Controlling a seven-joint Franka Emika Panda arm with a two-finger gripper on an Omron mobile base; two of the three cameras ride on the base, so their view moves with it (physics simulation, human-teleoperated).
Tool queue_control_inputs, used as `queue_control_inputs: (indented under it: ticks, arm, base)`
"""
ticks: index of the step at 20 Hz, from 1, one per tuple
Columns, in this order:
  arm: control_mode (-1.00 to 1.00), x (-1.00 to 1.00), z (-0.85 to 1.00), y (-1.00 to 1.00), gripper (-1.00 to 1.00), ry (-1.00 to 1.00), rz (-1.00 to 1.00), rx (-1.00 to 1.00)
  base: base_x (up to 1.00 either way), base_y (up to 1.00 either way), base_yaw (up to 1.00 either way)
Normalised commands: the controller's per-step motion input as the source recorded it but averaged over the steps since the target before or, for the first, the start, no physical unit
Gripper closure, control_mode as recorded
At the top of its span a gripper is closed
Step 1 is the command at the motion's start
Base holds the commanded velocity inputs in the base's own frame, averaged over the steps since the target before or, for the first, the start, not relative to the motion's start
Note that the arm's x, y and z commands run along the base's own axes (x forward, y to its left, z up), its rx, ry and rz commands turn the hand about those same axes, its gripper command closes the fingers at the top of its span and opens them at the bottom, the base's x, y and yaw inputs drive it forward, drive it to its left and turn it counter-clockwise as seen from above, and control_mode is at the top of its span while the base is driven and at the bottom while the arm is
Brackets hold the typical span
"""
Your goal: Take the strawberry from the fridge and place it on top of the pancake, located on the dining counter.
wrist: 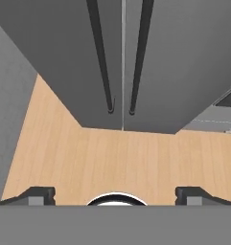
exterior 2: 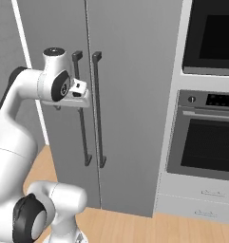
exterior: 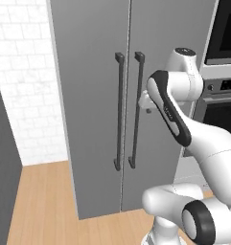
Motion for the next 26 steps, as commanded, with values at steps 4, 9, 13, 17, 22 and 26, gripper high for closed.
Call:
queue_control_inputs:
  ticks: [4,9,13,17,22,26]
  arm:
    - [-1.00,0.17,-0.10,0.00,-1.00,-0.10,0.01,0.00]
    - [-1.00,0.80,-0.30,-0.10,-1.00,-0.27,0.03,0.00]
    - [-1.00,1.00,-0.14,-0.01,-1.00,-0.39,0.00,0.00]
    - [-1.00,1.00,-0.30,-0.19,-1.00,-0.18,-0.05,0.00]
    - [-1.00,0.90,-0.06,-0.34,-1.00,0.01,-0.09,0.01]
    - [-1.00,0.71,0.00,0.00,-1.00,0.00,-0.08,0.00]
  base:
    - [-0.07,0.00,-0.02]
    - [0.00,0.00,0.00]
    - [0.00,0.00,0.00]
    - [0.00,0.00,0.00]
    - [0.00,0.00,0.00]
    - [0.00,0.00,0.00]
